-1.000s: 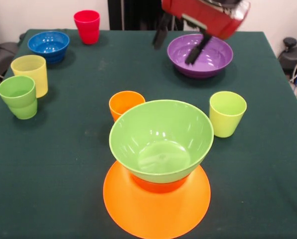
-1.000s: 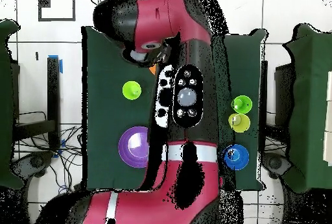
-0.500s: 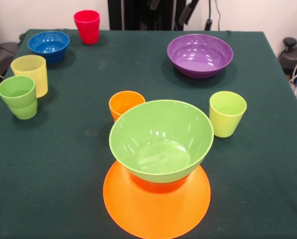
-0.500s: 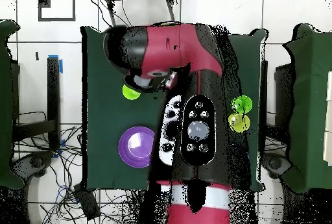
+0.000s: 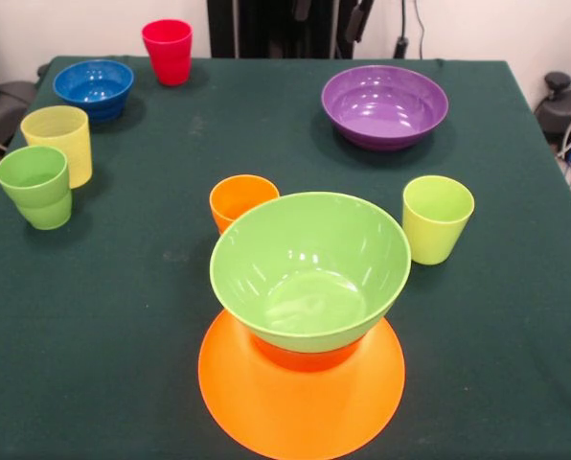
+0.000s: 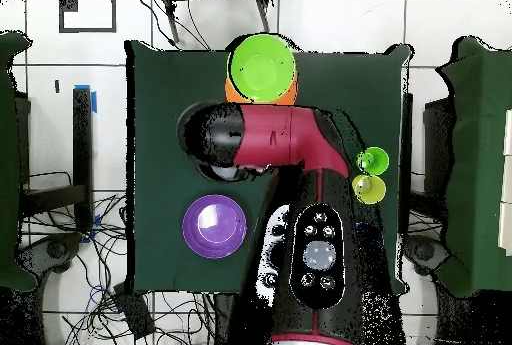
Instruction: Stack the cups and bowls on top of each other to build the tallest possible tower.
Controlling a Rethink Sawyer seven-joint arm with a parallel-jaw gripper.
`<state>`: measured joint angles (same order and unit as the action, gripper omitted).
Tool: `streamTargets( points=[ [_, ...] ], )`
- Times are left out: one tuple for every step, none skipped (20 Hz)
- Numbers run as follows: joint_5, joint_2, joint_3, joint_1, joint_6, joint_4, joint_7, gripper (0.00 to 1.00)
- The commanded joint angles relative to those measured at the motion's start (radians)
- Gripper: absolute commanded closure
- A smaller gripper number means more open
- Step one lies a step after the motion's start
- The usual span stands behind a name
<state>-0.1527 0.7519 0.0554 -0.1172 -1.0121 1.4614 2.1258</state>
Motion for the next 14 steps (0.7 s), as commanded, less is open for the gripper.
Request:
streamTargets(
  points=[
    [0.072, -0.001, -0.029, -0.002, 0.179, 0.3, 0.159, 0.0],
    [0.08, 0.001, -0.028, 0.001, 0.193, 0.315, 0.16, 0.0],
    [0.092, 0.005, -0.028, 0.004, 0.215, 0.344, 0.162, 0.0],
    [0.101, 0.008, -0.027, 0.008, 0.236, 0.367, 0.165, 0.0],
    [0.109, 0.012, -0.026, 0.012, 0.258, 0.391, 0.169, 0.0],
    [0.116, 0.014, -0.026, 0.015, 0.271, 0.406, 0.169, 0.0],
    [0.125, 0.02, -0.025, 0.021, 0.303, 0.439, 0.176, 0.0],
    [0.132, 0.021, -0.025, 0.024, 0.316, 0.454, 0.176, 0.0],
    [0.141, 0.024, -0.026, 0.026, 0.337, 0.476, 0.177, 0.0],
    [0.15, 0.026, -0.028, 0.029, 0.358, 0.498, 0.178, 0.0],
    [0.156, 0.029, -0.028, 0.034, 0.385, 0.521, 0.185, 0.0],
    [0.16, 0.029, -0.028, 0.037, 0.401, 0.533, 0.186, 0.0],
    [0.165, 0.028, -0.03, 0.041, 0.432, 0.555, 0.192, 0.0],
    [0.17, 0.024, -0.03, 0.045, 0.45, 0.565, 0.194, 0.0]
  ],
)
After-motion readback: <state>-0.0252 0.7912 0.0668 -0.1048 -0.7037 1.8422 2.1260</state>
